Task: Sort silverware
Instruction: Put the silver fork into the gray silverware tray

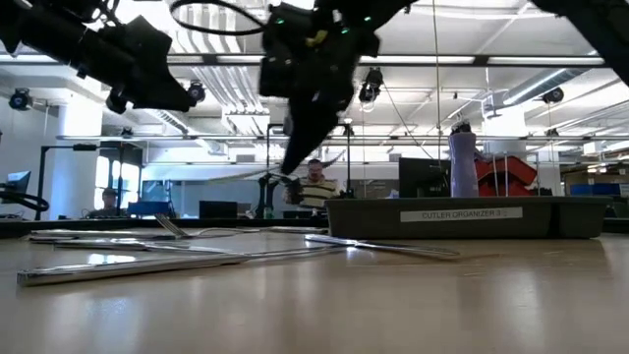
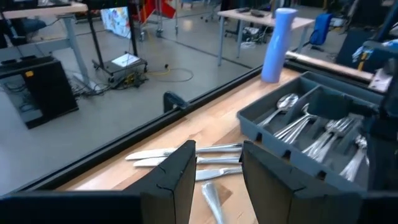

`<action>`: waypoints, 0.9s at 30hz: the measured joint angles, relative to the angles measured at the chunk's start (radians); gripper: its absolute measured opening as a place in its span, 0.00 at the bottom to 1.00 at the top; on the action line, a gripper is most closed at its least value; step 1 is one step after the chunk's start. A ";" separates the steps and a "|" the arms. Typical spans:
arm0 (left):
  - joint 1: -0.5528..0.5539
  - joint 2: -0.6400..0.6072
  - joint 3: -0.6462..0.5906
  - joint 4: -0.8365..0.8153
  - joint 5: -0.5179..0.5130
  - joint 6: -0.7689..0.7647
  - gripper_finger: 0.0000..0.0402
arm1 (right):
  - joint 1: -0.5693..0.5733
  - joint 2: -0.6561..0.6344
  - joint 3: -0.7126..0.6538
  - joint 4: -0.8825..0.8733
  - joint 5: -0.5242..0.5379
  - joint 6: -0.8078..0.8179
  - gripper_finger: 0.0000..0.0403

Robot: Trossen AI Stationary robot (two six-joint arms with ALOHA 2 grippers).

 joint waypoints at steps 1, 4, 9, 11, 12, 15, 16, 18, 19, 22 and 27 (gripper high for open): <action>-0.007 0.004 -0.010 0.029 0.000 0.008 0.29 | 0.000 -0.030 -0.045 0.005 0.001 0.020 0.00; -0.023 0.020 -0.058 0.142 0.001 0.044 0.29 | 0.000 -0.138 -0.190 0.032 0.044 0.078 0.00; -0.025 0.061 -0.119 0.322 0.001 0.033 0.29 | 0.022 -0.338 -0.421 0.060 0.199 0.174 0.00; -0.025 0.086 -0.129 0.377 0.001 0.021 0.29 | 0.029 -0.399 -0.508 0.064 0.236 0.212 0.00; -0.025 0.101 -0.130 0.396 0.003 0.021 0.29 | 0.031 -0.426 -0.547 0.069 0.239 0.228 0.00; -0.025 0.153 -0.130 0.468 0.005 0.045 0.29 | 0.031 -0.507 -0.668 0.132 0.236 0.251 0.00; -0.025 0.171 -0.130 0.493 0.005 0.054 0.29 | 0.031 -0.529 -0.707 0.156 0.234 0.251 0.00; -0.025 0.207 -0.131 0.528 0.005 0.068 0.29 | 0.029 -0.552 -0.777 0.202 0.235 0.249 0.00; -0.025 0.226 -0.130 0.555 0.005 0.072 0.29 | 0.026 -0.561 -0.805 0.227 0.233 0.246 0.00; -0.025 0.271 -0.130 0.594 0.008 0.081 0.29 | 0.020 -0.567 -0.860 0.315 0.231 0.240 0.00; -0.025 0.315 -0.130 0.641 0.008 0.082 0.29 | 0.015 -0.527 -0.880 0.444 0.231 0.234 0.00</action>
